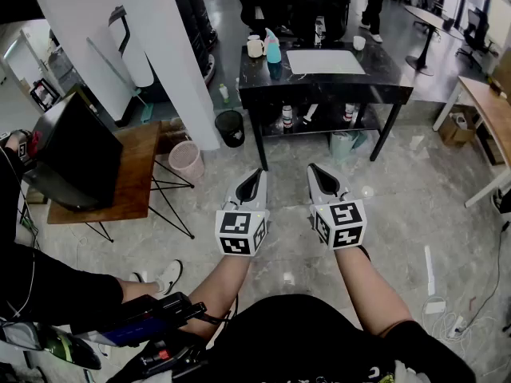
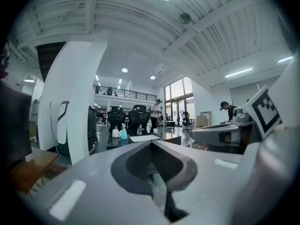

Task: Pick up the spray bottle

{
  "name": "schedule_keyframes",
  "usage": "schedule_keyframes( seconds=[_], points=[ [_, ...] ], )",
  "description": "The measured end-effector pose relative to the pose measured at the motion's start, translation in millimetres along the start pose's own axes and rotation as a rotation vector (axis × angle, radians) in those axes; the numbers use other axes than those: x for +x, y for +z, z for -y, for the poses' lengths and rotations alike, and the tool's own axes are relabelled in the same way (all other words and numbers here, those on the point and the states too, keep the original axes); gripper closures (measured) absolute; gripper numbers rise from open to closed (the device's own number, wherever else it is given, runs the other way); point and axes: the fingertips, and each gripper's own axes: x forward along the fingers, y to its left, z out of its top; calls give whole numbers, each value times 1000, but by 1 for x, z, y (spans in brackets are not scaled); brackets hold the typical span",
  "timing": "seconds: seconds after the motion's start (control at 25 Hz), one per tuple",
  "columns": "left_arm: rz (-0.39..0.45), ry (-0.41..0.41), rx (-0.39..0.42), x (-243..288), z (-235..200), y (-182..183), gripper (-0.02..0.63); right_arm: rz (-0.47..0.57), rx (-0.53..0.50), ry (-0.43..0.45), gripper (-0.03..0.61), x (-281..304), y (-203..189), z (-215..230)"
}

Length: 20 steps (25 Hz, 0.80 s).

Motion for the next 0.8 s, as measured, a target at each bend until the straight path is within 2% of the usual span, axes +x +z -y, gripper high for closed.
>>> schedule_keyframes(
  seconds=[0.32, 0.56, 0.8],
  points=[
    [-9, -1, -11, 7, 3, 3, 614, -3, -1, 7, 554, 4, 3, 5],
    [-14, 8, -9, 23, 32, -10, 614, 25, 3, 24, 552, -4, -9, 27],
    [-31, 10, -14, 54, 20, -21, 614, 20, 8, 33, 552, 32, -17, 42]
  ],
)
